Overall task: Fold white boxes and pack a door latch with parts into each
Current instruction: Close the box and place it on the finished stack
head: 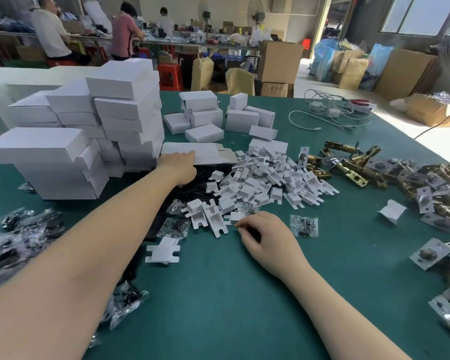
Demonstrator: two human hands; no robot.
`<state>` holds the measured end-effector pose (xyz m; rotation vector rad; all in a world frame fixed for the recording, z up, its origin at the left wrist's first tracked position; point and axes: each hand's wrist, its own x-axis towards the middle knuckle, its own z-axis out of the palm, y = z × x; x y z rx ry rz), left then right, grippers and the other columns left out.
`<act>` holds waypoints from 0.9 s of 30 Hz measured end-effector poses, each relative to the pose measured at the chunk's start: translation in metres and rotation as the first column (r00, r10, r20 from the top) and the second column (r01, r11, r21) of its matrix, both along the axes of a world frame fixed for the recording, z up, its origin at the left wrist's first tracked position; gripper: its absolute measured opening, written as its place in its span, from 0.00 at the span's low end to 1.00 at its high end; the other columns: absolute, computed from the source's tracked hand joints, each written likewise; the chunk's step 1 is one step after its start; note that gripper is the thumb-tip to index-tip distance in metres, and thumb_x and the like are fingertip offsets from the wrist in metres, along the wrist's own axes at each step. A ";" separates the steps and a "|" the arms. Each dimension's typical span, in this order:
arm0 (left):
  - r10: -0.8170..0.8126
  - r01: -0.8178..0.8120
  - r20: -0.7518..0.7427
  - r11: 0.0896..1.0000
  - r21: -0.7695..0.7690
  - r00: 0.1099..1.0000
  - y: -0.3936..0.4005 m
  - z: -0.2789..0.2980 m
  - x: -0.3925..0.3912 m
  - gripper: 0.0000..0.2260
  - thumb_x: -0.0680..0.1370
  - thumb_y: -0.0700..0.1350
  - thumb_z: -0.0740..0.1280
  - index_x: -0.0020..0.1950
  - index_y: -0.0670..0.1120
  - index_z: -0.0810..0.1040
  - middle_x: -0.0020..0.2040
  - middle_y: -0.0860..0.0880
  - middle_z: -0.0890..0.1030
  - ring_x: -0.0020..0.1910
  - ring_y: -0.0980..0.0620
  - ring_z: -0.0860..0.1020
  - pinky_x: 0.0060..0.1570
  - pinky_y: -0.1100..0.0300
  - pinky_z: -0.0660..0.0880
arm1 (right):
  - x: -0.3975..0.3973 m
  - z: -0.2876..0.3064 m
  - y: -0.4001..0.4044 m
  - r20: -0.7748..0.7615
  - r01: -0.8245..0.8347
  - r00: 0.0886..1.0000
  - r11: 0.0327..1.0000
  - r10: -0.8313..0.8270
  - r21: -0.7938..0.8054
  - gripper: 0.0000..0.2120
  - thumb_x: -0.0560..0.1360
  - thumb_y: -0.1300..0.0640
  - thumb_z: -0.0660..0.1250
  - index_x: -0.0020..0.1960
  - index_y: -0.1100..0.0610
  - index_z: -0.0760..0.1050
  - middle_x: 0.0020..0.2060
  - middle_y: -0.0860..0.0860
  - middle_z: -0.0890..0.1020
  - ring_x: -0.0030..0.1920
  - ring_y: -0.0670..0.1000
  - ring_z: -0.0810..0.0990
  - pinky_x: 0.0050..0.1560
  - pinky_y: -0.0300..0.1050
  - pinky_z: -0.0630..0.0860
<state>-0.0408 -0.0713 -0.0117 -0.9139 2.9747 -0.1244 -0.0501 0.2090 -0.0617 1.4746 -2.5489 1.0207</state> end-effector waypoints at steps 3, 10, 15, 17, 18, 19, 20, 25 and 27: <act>-0.005 0.003 -0.053 0.999 -0.048 0.999 0.005 -0.001 0.000 0.07 0.78 0.42 0.57 0.54 0.48 0.71 0.58 0.43 0.77 0.57 0.41 0.75 0.46 0.54 0.66 | 0.000 0.000 -0.001 -0.010 -0.002 1.000 1.000 0.002 0.002 0.07 0.78 0.54 0.65 0.52 0.51 0.81 0.44 0.46 0.79 0.49 0.47 0.75 0.52 0.46 0.74; 0.019 -0.025 -0.250 0.999 -0.022 0.968 0.009 0.004 0.001 0.12 0.80 0.39 0.57 0.40 0.48 0.74 0.48 0.45 0.78 0.50 0.42 0.76 0.40 0.55 0.70 | 0.001 0.000 -0.001 -0.003 -0.001 1.000 1.000 0.001 0.004 0.07 0.78 0.55 0.65 0.53 0.51 0.81 0.44 0.46 0.79 0.50 0.47 0.75 0.53 0.46 0.74; 0.068 0.034 -0.409 0.971 0.236 0.910 0.003 0.019 0.011 0.14 0.80 0.42 0.58 0.35 0.50 0.73 0.36 0.50 0.74 0.41 0.46 0.71 0.34 0.58 0.67 | 0.001 0.000 -0.001 0.005 0.008 1.000 1.000 -0.008 0.014 0.07 0.78 0.55 0.65 0.53 0.51 0.81 0.45 0.47 0.79 0.50 0.48 0.76 0.53 0.46 0.74; 0.093 0.045 -0.423 0.951 0.305 0.901 0.002 0.024 0.017 0.10 0.82 0.45 0.59 0.46 0.55 0.78 0.44 0.50 0.76 0.44 0.46 0.74 0.43 0.54 0.73 | 0.001 0.000 -0.001 0.007 0.010 1.000 1.000 -0.010 0.009 0.07 0.78 0.55 0.65 0.53 0.51 0.81 0.44 0.46 0.79 0.50 0.48 0.76 0.53 0.46 0.74; 0.115 0.042 -0.488 0.953 0.300 0.865 0.003 0.025 0.019 0.11 0.82 0.45 0.59 0.48 0.55 0.79 0.45 0.49 0.76 0.44 0.45 0.74 0.44 0.53 0.72 | 0.002 0.000 -0.001 0.008 0.011 1.000 1.000 -0.011 0.008 0.07 0.78 0.55 0.65 0.53 0.51 0.81 0.44 0.46 0.78 0.50 0.48 0.75 0.52 0.45 0.74; 0.131 0.036 -0.588 0.964 0.264 0.798 0.006 0.025 0.022 0.11 0.82 0.45 0.58 0.48 0.53 0.78 0.44 0.48 0.76 0.43 0.45 0.73 0.41 0.54 0.70 | 0.002 0.001 -0.001 0.009 0.011 1.000 1.000 -0.011 0.008 0.07 0.78 0.55 0.65 0.53 0.51 0.81 0.44 0.45 0.78 0.50 0.48 0.75 0.52 0.45 0.74; 0.145 0.019 -0.694 0.975 0.223 0.705 0.011 0.027 0.023 0.11 0.83 0.45 0.57 0.48 0.49 0.78 0.42 0.48 0.76 0.41 0.45 0.72 0.37 0.55 0.67 | 0.001 0.001 0.000 0.009 0.011 1.000 1.000 -0.011 0.008 0.07 0.78 0.55 0.65 0.53 0.51 0.81 0.44 0.45 0.78 0.50 0.47 0.75 0.52 0.45 0.74; 0.366 0.312 -0.878 0.833 0.457 0.308 0.064 0.040 0.030 0.10 0.84 0.47 0.57 0.54 0.43 0.76 0.42 0.52 0.77 0.40 0.55 0.75 0.42 0.59 0.76 | 0.001 0.000 0.000 0.022 0.034 0.999 0.997 -0.032 -0.067 0.08 0.79 0.55 0.64 0.56 0.50 0.79 0.46 0.44 0.80 0.49 0.44 0.77 0.51 0.43 0.74; 0.503 0.400 -0.792 0.685 0.610 0.346 0.089 0.030 0.038 0.08 0.84 0.47 0.58 0.55 0.47 0.75 0.44 0.54 0.78 0.44 0.52 0.79 0.48 0.55 0.80 | 0.002 0.002 0.001 0.125 0.120 0.988 0.964 -0.092 -0.239 0.13 0.79 0.54 0.65 0.63 0.49 0.76 0.49 0.42 0.78 0.47 0.40 0.76 0.50 0.39 0.73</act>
